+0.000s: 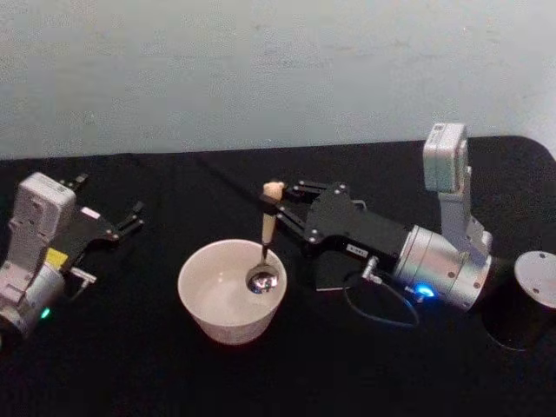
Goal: Pick up the stirring spoon with one hand, stir inside the cup, then place it back in its original position.
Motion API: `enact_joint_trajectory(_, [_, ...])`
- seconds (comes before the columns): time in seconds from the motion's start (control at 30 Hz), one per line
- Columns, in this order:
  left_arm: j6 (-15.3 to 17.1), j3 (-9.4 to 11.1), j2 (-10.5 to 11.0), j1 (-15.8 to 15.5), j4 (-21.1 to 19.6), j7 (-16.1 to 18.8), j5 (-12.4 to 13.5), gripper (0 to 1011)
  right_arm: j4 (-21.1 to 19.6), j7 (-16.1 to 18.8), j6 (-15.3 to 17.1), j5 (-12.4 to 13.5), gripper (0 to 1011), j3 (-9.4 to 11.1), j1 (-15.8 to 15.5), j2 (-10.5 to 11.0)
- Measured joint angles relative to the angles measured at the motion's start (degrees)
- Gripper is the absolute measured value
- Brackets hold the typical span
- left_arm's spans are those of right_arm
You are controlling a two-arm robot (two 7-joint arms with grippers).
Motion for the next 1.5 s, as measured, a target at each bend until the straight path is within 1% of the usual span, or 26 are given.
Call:
enact_joint_trajectory(0.37, [0.00, 0.00, 0.00, 0.00, 0.00, 0.00, 0.00, 1001, 1.54, 0.69, -0.44, -1.92, 228, -1.71, 0.92, -0.75])
enact_joint_trajectory(0.73, [0.00, 0.00, 0.00, 0.00, 0.00, 0.00, 0.00, 1002, 3.41, 1.57, -0.55, -3.23, 228, -3.21, 1.94, -1.87])
enact_joint_trajectory(1.1, [0.00, 0.00, 0.00, 0.00, 0.00, 0.00, 0.00, 1001, 5.38, 3.22, -0.22, -3.60, 228, -4.78, 3.34, -2.86])
enact_joint_trajectory(1.5, [0.00, 0.00, 0.00, 0.00, 0.00, 0.00, 0.00, 1002, 8.02, 3.43, 0.57, -3.96, 228, -6.20, 4.61, -4.27])
